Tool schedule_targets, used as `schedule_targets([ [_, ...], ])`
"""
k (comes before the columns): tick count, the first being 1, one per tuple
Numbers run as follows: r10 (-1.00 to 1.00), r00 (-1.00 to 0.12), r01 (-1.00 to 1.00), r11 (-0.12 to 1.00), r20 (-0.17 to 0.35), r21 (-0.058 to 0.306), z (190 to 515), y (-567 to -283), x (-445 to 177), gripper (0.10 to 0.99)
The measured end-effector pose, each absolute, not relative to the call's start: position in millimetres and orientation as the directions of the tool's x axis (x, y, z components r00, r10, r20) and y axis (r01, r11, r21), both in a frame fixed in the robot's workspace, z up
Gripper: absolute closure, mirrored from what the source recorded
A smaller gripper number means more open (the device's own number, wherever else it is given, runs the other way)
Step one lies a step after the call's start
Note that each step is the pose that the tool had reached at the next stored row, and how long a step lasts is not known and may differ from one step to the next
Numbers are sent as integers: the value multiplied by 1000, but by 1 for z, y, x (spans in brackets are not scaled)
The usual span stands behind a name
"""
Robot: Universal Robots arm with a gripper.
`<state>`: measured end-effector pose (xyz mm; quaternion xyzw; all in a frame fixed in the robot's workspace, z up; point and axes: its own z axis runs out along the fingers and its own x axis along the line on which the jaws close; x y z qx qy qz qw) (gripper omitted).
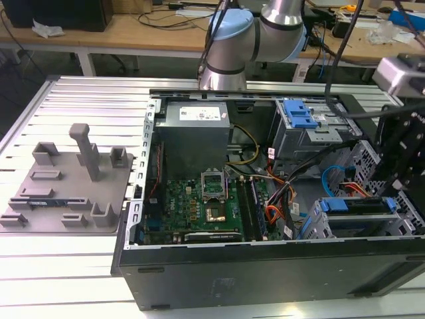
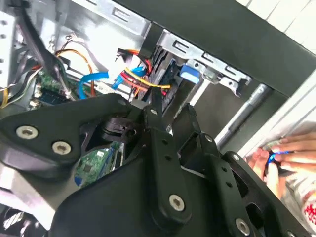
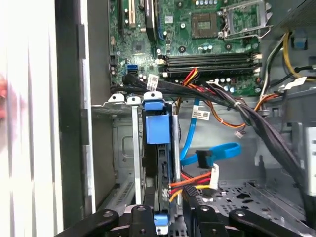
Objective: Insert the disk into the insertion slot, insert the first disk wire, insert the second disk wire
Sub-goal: 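Insert the first disk wire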
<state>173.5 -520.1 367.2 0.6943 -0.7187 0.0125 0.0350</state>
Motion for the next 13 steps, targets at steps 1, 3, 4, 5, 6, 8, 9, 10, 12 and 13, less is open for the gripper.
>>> schedule_targets([
  [1, -997, -34, -999, 36, 71, 30, 373, -519, 174, 725],
  [3, -996, -35, -999, 37, 77, 30, 376, -518, 174, 725],
  [4, -996, -35, -999, 37, 78, 30, 376, -518, 174, 725],
  [5, -996, -35, -999, 37, 80, 30, 376, -517, 174, 725],
  [6, -996, -35, -999, 37, 81, 30, 376, -517, 174, 725],
  [8, -996, -35, -999, 37, 85, 30, 376, -517, 174, 725],
  [9, -996, -35, -999, 37, 86, 30, 376, -517, 174, 725],
  [10, -996, -35, -999, 37, 87, 30, 376, -517, 174, 725],
  [12, -995, -35, -999, 37, 90, 30, 376, -517, 174, 725],
  [13, -995, -35, -999, 37, 91, 30, 376, -516, 174, 725],
])
